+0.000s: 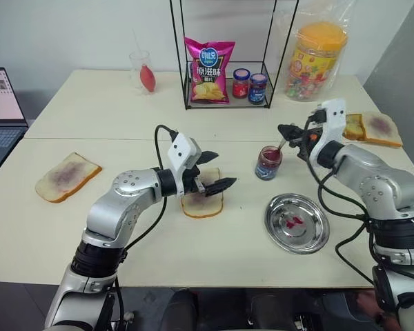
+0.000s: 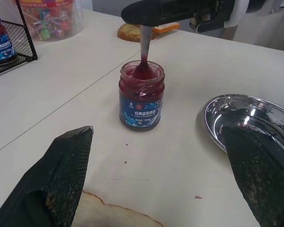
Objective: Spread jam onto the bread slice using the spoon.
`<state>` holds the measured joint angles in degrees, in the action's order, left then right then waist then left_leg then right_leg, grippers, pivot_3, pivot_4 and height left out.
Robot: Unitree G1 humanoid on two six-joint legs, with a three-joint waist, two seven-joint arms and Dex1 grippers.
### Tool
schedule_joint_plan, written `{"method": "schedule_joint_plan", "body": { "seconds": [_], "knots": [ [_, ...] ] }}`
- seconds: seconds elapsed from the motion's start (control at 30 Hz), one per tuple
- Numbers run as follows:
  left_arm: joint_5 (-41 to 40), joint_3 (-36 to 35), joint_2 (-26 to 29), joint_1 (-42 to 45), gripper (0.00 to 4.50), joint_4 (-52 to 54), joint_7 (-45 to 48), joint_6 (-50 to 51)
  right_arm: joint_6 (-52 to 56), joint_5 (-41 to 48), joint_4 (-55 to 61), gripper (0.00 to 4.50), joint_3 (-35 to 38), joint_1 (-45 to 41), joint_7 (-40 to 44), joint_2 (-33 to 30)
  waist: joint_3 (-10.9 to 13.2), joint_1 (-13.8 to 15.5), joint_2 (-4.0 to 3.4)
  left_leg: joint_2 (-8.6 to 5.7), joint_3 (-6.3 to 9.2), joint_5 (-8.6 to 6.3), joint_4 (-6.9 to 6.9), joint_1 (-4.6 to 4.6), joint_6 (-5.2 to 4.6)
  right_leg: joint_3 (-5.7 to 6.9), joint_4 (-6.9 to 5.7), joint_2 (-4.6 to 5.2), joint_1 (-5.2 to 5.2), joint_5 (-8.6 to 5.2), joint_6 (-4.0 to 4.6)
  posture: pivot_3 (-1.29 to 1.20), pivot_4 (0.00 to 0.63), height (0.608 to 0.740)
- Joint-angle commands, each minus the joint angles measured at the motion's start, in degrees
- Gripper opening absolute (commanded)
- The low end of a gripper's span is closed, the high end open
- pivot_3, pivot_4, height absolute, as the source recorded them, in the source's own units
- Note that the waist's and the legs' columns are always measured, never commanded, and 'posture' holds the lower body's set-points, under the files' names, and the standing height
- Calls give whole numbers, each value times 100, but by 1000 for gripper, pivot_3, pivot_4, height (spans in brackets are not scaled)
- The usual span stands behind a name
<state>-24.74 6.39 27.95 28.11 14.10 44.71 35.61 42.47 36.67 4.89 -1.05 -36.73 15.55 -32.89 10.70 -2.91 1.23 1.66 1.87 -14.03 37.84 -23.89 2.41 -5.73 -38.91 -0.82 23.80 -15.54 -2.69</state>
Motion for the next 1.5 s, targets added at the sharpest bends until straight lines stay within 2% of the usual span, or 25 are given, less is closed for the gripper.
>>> {"method": "schedule_joint_plan", "body": {
  "seconds": [0.03,0.13,0.47,0.63,0.97,1.5],
  "knots": [
    [-19,-37,29,77,4500,239,28,-64,-352,-523,217,16,-124,2,238,-81,0,0,0,0,0,0,0,0,0,0,0,0,0,0,0,0,150,740],
    [-39,-33,19,59,4500,268,18,-42,-587,-940,161,16,-322,74,354,-7,0,0,0,0,1,0,0,0,0,1,0,0,0,1,1,0,150,740],
    [-21,-33,17,75,4500,253,2,-66,-762,-1562,-69,16,-375,233,530,332,0,0,0,0,3,0,2,1,0,2,-3,0,-1,5,9,0,150,740],
    [-15,-34,4,79,4500,246,-7,-87,-134,-1131,-30,16,170,114,223,919,0,-4,0,0,5,0,3,3,1,3,-7,0,-2,6,10,0,150,740],
    [4,0,-19,145,4500,166,35,-131,1022,-319,57,16,1397,-143,-455,1638,0,-8,0,0,9,1,3,3,1,6,-8,0,-2,7,11,0,150,740],
    [60,26,-60,265,4500,1,116,-240,1773,544,130,16,2630,-497,-1453,2105,0,-35,-1,0,8,1,1,2,1,6,-8,-1,-1,7,11,0,150,740]
  ]
}}
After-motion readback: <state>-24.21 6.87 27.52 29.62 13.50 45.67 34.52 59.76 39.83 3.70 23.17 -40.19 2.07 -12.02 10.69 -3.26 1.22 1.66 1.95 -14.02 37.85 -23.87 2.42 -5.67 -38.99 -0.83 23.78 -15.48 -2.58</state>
